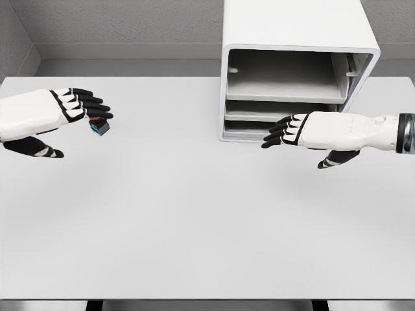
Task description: Slide open multi-storey tabletop storage cabinets and put open load switch and slide close multi-storey tabletop storage cabinets
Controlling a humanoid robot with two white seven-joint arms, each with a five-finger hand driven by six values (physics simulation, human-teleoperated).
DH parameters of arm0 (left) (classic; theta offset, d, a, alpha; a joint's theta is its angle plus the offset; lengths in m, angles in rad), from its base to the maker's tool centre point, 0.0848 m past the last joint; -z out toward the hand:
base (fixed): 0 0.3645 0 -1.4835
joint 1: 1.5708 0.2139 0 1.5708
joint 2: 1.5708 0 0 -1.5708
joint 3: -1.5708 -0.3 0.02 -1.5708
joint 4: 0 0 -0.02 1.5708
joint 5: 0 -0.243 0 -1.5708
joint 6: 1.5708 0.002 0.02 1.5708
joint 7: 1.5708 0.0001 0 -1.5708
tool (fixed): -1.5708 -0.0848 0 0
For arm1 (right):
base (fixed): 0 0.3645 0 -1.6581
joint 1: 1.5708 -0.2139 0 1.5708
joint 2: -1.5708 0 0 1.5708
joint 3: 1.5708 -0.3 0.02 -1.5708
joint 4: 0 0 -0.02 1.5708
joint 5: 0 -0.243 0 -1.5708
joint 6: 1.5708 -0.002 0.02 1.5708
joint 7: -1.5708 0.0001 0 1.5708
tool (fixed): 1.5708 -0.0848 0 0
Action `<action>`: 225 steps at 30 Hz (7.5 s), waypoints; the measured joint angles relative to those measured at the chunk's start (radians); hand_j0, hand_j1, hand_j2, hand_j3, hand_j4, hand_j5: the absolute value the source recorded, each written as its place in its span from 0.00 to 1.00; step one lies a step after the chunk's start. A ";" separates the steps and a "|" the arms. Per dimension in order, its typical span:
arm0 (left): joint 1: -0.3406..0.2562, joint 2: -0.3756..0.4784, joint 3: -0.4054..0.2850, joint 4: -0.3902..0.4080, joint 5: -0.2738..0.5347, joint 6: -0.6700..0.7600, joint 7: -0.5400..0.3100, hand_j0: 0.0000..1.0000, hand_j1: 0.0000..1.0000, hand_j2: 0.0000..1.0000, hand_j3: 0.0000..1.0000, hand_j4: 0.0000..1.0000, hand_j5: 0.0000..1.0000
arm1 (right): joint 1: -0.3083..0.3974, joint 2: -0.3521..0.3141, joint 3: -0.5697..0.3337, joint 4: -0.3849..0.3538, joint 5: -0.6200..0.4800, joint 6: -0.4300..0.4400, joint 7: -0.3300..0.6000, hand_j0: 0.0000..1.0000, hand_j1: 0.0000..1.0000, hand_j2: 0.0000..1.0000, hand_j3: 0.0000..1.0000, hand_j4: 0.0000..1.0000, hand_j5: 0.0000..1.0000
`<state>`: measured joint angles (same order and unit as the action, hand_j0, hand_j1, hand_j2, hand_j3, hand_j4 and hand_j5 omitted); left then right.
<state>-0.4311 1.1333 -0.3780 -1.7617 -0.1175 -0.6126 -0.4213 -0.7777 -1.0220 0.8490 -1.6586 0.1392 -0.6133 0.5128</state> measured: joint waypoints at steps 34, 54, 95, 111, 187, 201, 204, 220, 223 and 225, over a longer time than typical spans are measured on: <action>-0.360 -0.363 -0.283 0.588 -0.359 0.000 -0.058 1.00 1.00 1.00 1.00 1.00 1.00 | -0.166 0.079 0.073 0.096 -0.019 0.066 0.072 1.00 1.00 1.00 1.00 1.00 1.00; -0.405 -0.435 -0.324 0.720 -0.369 0.000 -0.056 1.00 1.00 1.00 1.00 1.00 1.00 | -0.230 0.172 0.112 0.213 -0.030 0.351 0.098 1.00 1.00 1.00 1.00 1.00 1.00; -0.419 -0.477 -0.330 0.838 -0.401 0.000 -0.050 0.68 0.68 0.68 0.68 0.68 0.68 | -0.175 -0.006 0.132 -0.008 -0.094 0.092 0.095 1.00 1.00 1.00 1.00 1.00 1.00; -0.410 -0.466 -0.340 0.799 -0.387 0.000 -0.047 0.40 0.40 0.40 0.40 0.40 0.40 | -0.112 -0.260 0.135 -0.019 -0.438 -0.001 0.069 1.00 1.00 1.00 1.00 1.00 1.00; -0.531 -0.750 -0.304 0.182 -0.245 -0.001 -0.056 0.39 0.39 0.39 0.39 0.39 0.39 | -0.083 -0.132 0.152 -0.034 -0.319 0.000 0.098 1.00 1.00 1.00 1.00 1.00 1.00; -0.522 -0.863 -0.325 0.266 -0.328 -0.001 -0.055 0.39 0.39 0.39 0.39 0.39 0.39 | -0.138 -0.272 0.111 -0.025 -0.377 0.000 0.098 1.00 1.00 1.00 1.00 1.00 1.00; -0.522 -0.869 -0.326 0.276 -0.335 -0.001 -0.055 0.39 0.39 0.39 0.39 0.39 0.39 | -0.139 -0.302 0.097 -0.023 -0.376 0.000 0.098 1.00 1.00 1.00 1.00 1.00 1.00; -0.522 -0.927 -0.365 0.361 -0.380 -0.001 -0.054 0.39 0.39 0.39 0.39 0.39 0.39 | -0.135 -0.331 0.063 0.028 -0.367 0.000 0.096 1.00 1.00 1.00 1.00 1.00 1.00; -0.520 -0.935 -0.365 0.366 -0.389 -0.001 -0.053 0.39 0.39 0.39 0.39 0.39 0.39 | -0.138 -0.329 0.064 0.039 -0.363 0.000 0.095 1.00 1.00 1.00 1.00 1.00 1.00; -0.506 -0.938 -0.366 0.373 -0.401 -0.001 -0.053 0.39 0.39 0.39 0.39 0.39 0.39 | -0.140 -0.328 0.063 0.047 -0.358 0.000 0.094 1.00 1.00 1.00 1.00 1.00 1.00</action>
<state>-0.9373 0.1949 -0.7439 -1.3884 -0.5189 -0.6138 -0.4741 -0.9174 -1.3495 0.9119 -1.6114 -0.2185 -0.6137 0.6069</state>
